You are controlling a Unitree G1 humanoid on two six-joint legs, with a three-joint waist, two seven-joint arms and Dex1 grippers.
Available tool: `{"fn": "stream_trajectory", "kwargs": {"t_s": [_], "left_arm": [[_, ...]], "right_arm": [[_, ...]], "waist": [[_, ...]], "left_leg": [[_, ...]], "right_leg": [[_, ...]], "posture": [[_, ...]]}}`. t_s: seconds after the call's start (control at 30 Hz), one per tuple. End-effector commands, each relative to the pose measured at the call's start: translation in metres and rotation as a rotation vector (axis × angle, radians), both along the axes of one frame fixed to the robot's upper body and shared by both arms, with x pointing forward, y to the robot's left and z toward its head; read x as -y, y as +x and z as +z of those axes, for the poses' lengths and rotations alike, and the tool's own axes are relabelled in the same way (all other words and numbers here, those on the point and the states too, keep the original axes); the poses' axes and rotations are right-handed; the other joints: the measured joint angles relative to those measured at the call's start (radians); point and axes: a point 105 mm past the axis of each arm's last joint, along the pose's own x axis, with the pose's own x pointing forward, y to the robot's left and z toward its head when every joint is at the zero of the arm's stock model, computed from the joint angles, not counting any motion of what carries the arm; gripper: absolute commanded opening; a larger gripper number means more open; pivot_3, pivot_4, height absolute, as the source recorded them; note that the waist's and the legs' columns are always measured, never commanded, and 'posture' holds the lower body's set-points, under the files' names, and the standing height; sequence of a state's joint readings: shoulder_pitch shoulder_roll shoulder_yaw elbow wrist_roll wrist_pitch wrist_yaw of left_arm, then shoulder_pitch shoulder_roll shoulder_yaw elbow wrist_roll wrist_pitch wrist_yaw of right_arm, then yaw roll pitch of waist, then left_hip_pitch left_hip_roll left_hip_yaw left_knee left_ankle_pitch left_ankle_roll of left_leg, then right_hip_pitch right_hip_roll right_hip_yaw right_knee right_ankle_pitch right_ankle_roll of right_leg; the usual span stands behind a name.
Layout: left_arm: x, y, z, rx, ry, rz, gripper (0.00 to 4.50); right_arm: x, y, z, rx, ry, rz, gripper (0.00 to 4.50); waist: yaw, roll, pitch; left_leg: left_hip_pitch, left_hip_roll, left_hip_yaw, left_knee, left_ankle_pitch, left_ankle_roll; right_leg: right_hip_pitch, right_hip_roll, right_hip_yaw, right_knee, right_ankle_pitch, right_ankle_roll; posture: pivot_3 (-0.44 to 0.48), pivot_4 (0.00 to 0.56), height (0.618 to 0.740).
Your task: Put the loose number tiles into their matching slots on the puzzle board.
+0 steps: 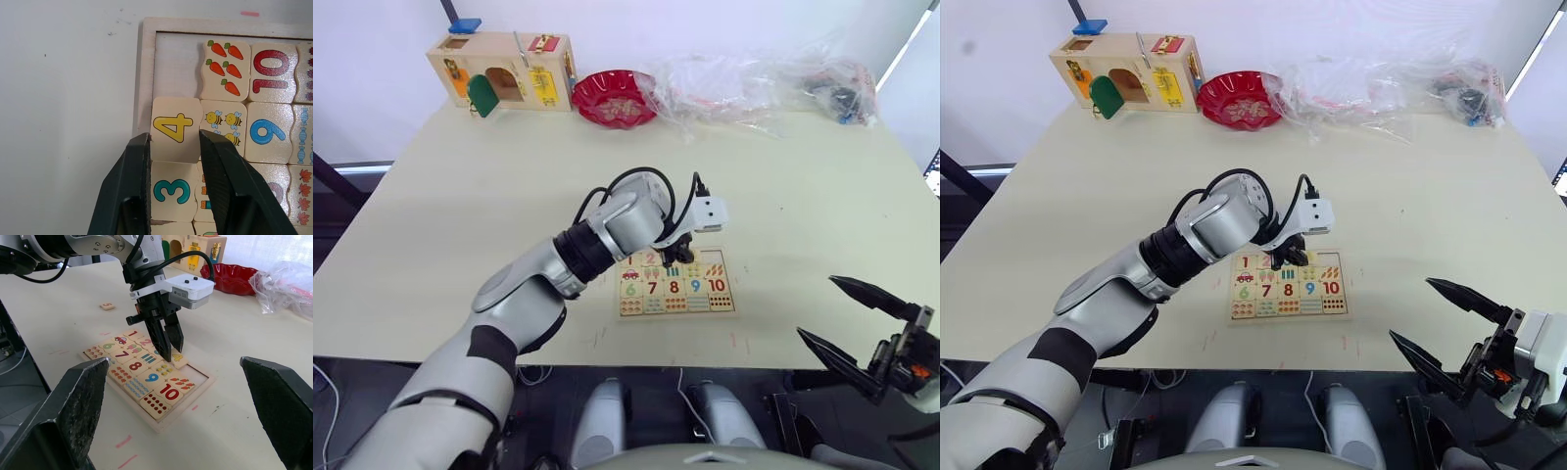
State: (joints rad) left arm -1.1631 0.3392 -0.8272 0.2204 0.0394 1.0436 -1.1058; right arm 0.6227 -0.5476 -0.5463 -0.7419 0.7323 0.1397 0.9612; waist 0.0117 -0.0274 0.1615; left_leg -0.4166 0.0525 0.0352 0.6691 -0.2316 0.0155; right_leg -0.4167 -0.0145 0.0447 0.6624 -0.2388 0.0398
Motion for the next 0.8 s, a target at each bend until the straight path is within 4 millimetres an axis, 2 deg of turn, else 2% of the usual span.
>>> {"fn": "stream_trajectory", "kwargs": {"t_s": [0.03,0.8], "left_arm": [[0.0039,-0.0005,0.0044,0.024,-0.005,-0.018,0.95],[0.0056,-0.0010,0.0067,0.029,-0.013,-0.026,0.95]], "right_arm": [[-0.0058,-0.0033,0.0081,0.043,-0.008,0.021,4.50],[-0.0066,-0.0028,0.0075,0.039,-0.011,0.020,4.50]], "waist": [[0.000,0.000,0.000],[0.000,0.000,0.000]], "left_leg": [[0.000,0.000,0.000,0.000,0.000,0.000],[0.000,0.000,0.000,0.000,0.000,0.000]], "right_leg": [[0.000,0.000,0.000,0.000,0.000,0.000],[0.000,0.000,0.000,0.000,0.000,0.000]], "posture": [[0.000,0.150,0.740],[0.000,0.150,0.740]]}}
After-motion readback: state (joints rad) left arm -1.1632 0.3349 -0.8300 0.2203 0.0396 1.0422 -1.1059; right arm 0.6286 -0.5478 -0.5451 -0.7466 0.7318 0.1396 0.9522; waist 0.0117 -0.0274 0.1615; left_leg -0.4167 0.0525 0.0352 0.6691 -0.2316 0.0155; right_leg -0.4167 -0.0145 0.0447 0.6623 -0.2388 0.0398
